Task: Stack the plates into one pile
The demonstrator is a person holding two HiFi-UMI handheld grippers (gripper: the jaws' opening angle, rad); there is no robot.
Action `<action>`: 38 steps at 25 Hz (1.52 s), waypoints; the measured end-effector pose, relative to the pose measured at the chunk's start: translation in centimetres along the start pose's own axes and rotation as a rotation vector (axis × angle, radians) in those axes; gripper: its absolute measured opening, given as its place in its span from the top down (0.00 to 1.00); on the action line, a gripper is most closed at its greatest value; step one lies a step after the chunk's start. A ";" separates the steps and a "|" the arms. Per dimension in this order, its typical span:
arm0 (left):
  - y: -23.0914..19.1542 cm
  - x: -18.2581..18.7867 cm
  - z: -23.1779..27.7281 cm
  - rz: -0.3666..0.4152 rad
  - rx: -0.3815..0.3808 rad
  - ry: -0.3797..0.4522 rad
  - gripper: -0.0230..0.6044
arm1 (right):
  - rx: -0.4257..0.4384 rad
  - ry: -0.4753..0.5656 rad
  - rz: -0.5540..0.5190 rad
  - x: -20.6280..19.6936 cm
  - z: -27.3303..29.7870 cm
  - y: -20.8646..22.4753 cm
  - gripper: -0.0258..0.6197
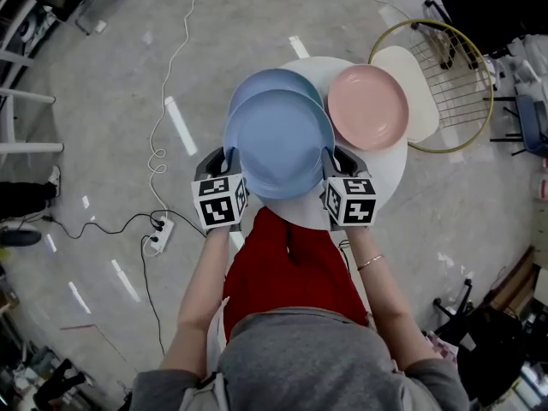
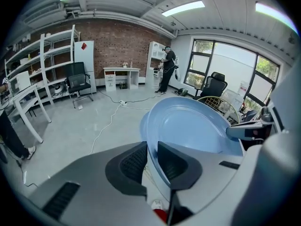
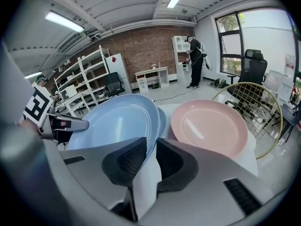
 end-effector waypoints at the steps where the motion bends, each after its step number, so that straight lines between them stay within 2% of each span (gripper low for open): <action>1: -0.5 0.4 0.4 -0.003 0.002 0.000 0.84 | 0.001 -0.003 -0.002 0.3 0.6 -0.2 0.84; 9: -2.2 3.3 4.3 0.015 -0.004 -0.008 0.84 | -0.038 -0.032 0.010 2.1 4.3 0.0 0.84; 20: -2.2 4.4 8.6 0.057 -0.028 -0.046 0.84 | -0.109 -0.091 -0.020 2.0 7.0 1.2 0.84; 27: -2.3 4.1 9.9 0.069 -0.025 -0.075 0.84 | -0.128 -0.121 0.002 1.4 7.9 1.4 0.84; 38: -2.1 4.3 10.3 0.138 -0.005 -0.082 0.83 | -0.136 -0.132 -0.005 1.2 8.5 1.6 0.83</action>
Point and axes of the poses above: the fingertips, and each gripper's own axes: z forward along the fingers, y to its right, x out of its top, the point moved 5 cm from there along -z, backward along the fingers
